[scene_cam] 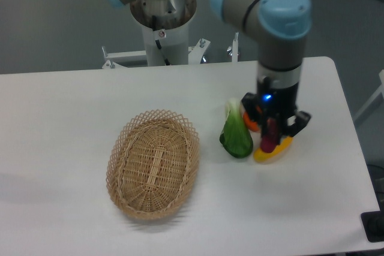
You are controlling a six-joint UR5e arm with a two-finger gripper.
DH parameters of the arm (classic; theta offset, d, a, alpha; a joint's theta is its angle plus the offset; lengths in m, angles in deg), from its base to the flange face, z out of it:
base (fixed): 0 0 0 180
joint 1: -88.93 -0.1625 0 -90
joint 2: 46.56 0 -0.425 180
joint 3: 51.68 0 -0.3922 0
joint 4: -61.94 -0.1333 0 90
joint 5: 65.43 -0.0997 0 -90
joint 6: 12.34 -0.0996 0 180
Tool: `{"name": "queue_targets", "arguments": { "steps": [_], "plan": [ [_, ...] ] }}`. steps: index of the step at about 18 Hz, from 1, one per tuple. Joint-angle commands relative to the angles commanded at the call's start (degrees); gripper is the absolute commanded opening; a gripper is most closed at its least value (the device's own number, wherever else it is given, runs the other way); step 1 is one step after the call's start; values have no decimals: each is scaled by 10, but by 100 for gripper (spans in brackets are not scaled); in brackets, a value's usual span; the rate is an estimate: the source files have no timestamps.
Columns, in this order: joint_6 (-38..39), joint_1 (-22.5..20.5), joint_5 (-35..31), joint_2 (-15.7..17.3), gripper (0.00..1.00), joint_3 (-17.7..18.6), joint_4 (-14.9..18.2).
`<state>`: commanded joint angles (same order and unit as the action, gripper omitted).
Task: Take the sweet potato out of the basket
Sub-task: 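Lift the sweet potato out and carry it over the yellow squash, then raise the held sweet potato higher above the table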
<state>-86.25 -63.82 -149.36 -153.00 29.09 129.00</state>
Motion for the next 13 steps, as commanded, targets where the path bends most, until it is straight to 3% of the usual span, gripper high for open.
{"name": "queue_targets", "arguments": {
  "steps": [13],
  "plan": [
    [-11, -4, 3, 0, 33, -4, -1]
  ]
}}
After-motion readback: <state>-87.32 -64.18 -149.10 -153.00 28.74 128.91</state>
